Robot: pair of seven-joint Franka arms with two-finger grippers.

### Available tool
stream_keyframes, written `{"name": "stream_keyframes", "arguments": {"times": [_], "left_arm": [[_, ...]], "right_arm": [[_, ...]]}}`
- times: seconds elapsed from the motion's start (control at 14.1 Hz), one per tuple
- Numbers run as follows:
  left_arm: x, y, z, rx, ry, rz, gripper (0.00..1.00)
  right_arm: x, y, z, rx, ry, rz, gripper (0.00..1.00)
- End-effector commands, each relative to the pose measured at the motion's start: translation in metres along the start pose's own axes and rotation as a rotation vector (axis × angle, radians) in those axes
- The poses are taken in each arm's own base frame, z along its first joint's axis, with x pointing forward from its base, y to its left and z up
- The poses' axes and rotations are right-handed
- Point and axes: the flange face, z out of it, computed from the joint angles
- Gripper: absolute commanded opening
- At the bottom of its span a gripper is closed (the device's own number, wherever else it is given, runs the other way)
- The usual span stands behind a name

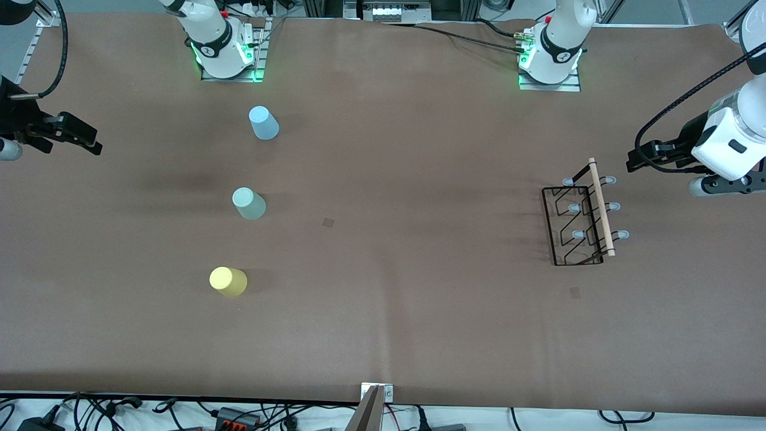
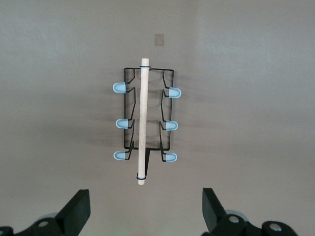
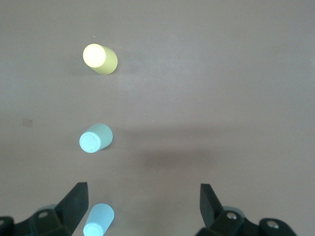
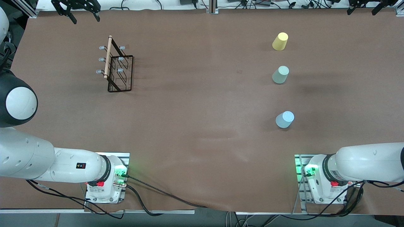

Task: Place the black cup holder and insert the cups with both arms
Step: 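Reach the holder with the left gripper while the right gripper nears cups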

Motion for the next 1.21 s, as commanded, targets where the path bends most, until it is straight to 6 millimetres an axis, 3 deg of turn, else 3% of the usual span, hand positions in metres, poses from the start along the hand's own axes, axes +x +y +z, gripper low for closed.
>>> {"name": "stream_keyframes", "arguments": {"times": [0.0,0.28,0.43,0.64,0.92,1.06,1.13], "left_arm": [[-0.001,-0.002,-0.004,-0.008,0.000,0.017,1.00],[0.006,-0.007,0.006,-0.008,0.012,0.008,1.00],[0.015,-0.015,0.025,-0.012,0.037,-0.005,1.00],[0.021,-0.007,0.072,-0.010,0.035,0.031,1.00],[0.017,-0.009,0.143,-0.011,0.059,0.028,1.00],[0.011,-0.002,0.172,-0.009,0.064,0.044,1.00],[0.008,-0.002,0.182,-0.001,0.061,0.052,0.98]], "right_arm": [[-0.006,-0.002,-0.005,-0.003,0.000,-0.002,1.00],[-0.005,-0.003,-0.003,-0.003,-0.002,-0.004,1.00],[-0.003,-0.003,0.000,-0.003,-0.005,-0.004,1.00],[0.001,-0.003,0.007,-0.004,-0.013,-0.005,1.00],[0.025,-0.021,0.062,-0.002,-0.105,-0.037,1.00],[0.040,-0.053,0.095,-0.006,-0.137,-0.086,1.00],[0.048,-0.055,0.115,0.003,-0.150,-0.067,1.00]]}}
